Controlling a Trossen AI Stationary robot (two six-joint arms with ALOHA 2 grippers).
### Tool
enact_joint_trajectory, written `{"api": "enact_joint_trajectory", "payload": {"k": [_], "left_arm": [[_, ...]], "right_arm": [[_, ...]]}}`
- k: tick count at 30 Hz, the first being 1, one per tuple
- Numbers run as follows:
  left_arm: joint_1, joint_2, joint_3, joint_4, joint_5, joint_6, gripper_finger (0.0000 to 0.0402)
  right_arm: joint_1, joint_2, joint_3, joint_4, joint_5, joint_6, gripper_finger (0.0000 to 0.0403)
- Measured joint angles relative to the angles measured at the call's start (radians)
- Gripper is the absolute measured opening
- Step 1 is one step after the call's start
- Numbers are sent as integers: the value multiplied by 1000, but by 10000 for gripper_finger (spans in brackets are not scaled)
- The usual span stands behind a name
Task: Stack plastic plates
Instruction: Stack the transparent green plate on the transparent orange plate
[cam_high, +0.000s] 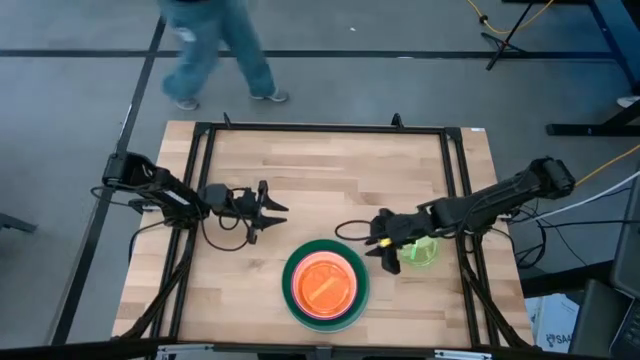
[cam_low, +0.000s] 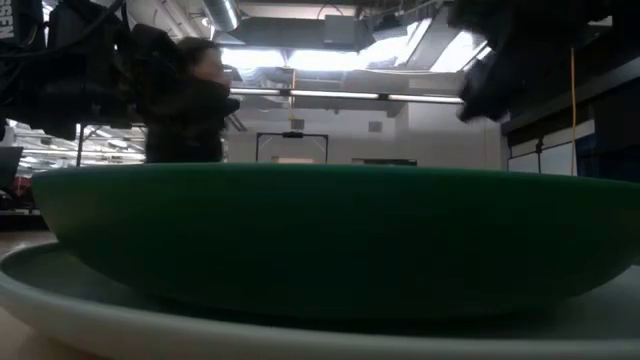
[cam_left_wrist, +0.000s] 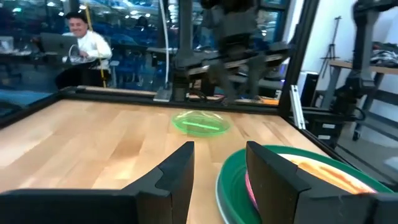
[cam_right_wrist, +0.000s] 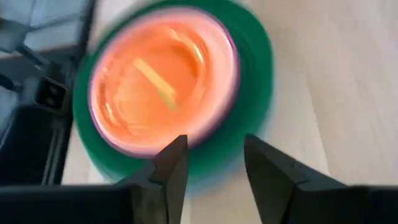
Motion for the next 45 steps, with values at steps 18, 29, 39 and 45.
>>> {"api": "enact_joint_trajectory", "payload": {"k": [18, 29, 39, 45], "left_arm": [[-19, 0, 28, -6, -73, 134, 138], [-19, 0, 28, -6, -90, 126, 138], [-19, 0, 32, -2, -108, 133, 138], [-19, 0, 47, -1, -98, 133, 138]], "right_arm": [[51, -33, 0, -618, 25, 558, 145], [220, 44, 0, -526, 109, 579, 145], [255, 254, 0, -445, 182, 579, 145], [257, 336, 7, -459, 192, 624, 142]]}}
